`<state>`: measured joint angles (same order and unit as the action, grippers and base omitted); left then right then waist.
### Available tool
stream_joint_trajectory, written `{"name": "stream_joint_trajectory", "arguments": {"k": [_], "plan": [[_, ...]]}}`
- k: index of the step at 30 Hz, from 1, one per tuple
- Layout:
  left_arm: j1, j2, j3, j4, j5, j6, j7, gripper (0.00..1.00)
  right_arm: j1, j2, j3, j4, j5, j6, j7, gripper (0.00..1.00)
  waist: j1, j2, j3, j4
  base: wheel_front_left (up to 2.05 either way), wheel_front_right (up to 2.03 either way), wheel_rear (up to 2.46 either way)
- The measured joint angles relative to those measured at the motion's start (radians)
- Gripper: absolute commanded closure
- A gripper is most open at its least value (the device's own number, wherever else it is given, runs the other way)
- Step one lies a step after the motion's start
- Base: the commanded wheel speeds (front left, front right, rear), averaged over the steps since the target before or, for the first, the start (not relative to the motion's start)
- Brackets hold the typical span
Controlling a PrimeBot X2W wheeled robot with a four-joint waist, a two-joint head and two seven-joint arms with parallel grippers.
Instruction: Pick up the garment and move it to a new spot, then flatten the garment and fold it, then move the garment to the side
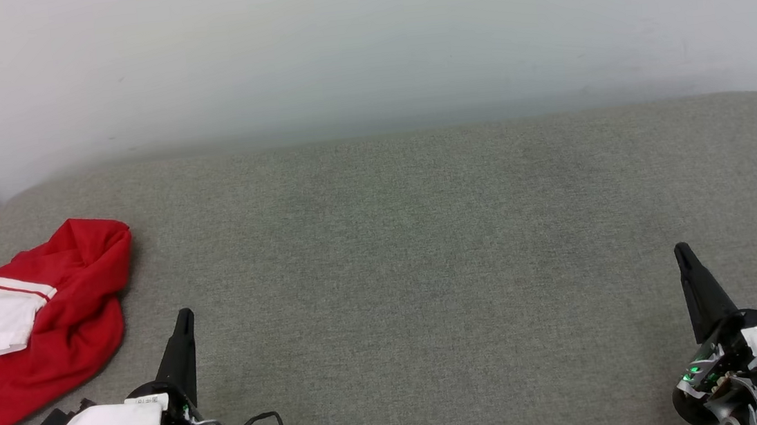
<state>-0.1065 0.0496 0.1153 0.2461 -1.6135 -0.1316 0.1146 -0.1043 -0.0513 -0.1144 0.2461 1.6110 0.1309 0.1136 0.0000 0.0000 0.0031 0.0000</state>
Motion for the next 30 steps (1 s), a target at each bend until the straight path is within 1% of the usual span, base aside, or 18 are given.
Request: {"name": "stream_joint_trajectory", "arguments": {"k": [28,29,30], "plan": [[0.000,0.000,0.000,0.000,0.000,0.000,0.000,1.00,0.000,0.000,0.000,0.000,0.000,0.000,0.000,1.00,0.0000,0.0000,0.000,0.000,0.00,0.00,0.00],[0.000,0.000,0.000,0.000,0.000,0.000,0.000,0.00,0.000,0.000,0.000,0.000,0.000,0.000,0.000,0.00,0.0000,0.0000,0.000,0.000,0.00,0.00,0.00],[0.001,0.000,-0.001,0.004,0.000,0.000,0.000,0.00,0.002,0.000,0.000,0.003,0.000,0.000,0.000,0.00,0.0000,0.0000,0.000,0.000,0.00,0.00,0.00]]}}
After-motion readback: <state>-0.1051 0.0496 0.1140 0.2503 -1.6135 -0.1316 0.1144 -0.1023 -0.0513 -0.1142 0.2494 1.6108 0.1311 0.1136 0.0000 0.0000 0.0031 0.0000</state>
